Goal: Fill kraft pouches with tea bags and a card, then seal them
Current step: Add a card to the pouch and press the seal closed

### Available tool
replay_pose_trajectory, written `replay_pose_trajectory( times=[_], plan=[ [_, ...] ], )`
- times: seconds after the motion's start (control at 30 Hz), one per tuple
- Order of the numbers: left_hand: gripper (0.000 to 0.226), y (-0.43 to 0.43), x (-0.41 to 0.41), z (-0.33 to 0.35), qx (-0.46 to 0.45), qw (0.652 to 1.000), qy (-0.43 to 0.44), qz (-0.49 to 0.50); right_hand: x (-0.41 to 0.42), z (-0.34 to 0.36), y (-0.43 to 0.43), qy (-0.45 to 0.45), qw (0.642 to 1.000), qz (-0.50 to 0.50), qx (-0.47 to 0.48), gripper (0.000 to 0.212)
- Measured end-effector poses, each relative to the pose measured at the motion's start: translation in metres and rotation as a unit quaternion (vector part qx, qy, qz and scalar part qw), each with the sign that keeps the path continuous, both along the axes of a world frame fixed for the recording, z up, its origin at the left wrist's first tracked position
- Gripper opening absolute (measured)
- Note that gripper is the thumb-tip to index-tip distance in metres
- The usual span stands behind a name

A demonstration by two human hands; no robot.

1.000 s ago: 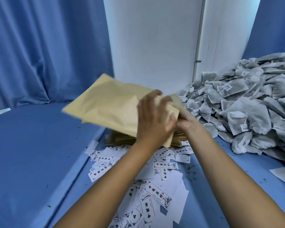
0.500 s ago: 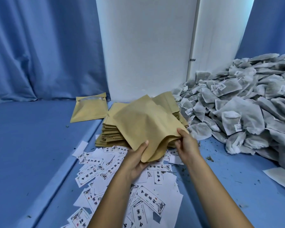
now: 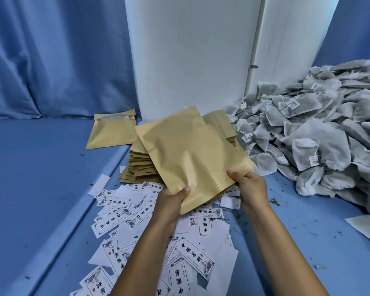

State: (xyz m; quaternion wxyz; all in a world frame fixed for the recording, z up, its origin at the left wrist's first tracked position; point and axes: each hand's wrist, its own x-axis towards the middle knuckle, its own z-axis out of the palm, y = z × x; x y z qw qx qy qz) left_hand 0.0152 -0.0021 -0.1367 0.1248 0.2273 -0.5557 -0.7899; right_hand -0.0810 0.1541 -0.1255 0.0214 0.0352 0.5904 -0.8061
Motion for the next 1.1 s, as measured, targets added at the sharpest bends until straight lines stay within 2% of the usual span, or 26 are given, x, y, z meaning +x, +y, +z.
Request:
replay_pose_trajectory(
  times=[0.1,0.23,0.4,0.47,0.57,0.63,0.67,0.77,0.8,0.93,1.03,1.1],
  plan=[
    [0.005,0.005,0.002,0.001,-0.015,1.000,0.009,0.004,0.004,-0.003,0.001,-0.017,0.999,-0.020,-0.018,0.015],
    [0.005,0.006,0.000,-0.001,-0.025,0.999,0.013,0.016,0.006,-0.005,-0.003,-0.052,0.996,0.067,-0.033,0.022],
    [0.005,0.008,-0.004,-0.005,-0.008,1.000,0.004,0.011,0.001,-0.012,-0.004,-0.013,0.999,-0.003,0.037,0.028],
    [0.004,0.007,-0.006,-0.007,-0.015,1.000,0.009,0.020,0.001,-0.016,-0.006,-0.015,0.999,0.009,0.036,0.028],
    [0.003,0.008,-0.009,-0.011,-0.014,1.000,0.009,0.025,0.004,-0.019,-0.012,-0.016,0.997,0.073,0.021,0.018],
    [0.005,0.010,-0.009,-0.012,-0.006,1.000,-0.002,0.022,0.005,-0.018,-0.014,0.000,0.997,0.061,0.046,0.011],
    [0.005,0.010,-0.008,-0.012,-0.004,1.000,-0.005,0.020,0.005,-0.018,-0.014,0.002,0.998,0.050,0.049,0.013],
    [0.006,0.009,-0.010,-0.011,0.002,1.000,-0.006,0.027,0.008,-0.021,-0.015,-0.016,0.998,0.060,0.028,0.044],
    [0.009,0.008,-0.010,-0.011,0.005,0.999,-0.007,0.031,0.009,-0.021,-0.016,-0.021,0.996,0.078,0.030,0.046],
    [0.018,0.010,-0.008,-0.008,0.022,0.999,-0.005,0.025,0.013,-0.020,-0.020,-0.009,0.993,0.100,0.058,0.022],
    [0.016,0.010,-0.007,-0.007,0.028,0.999,0.009,0.013,0.011,-0.023,-0.019,-0.012,0.995,0.093,0.043,0.031],
    [0.013,0.010,-0.007,-0.007,0.038,0.999,0.016,0.009,0.012,-0.023,-0.020,-0.020,0.992,0.123,0.032,0.026]
  ],
)
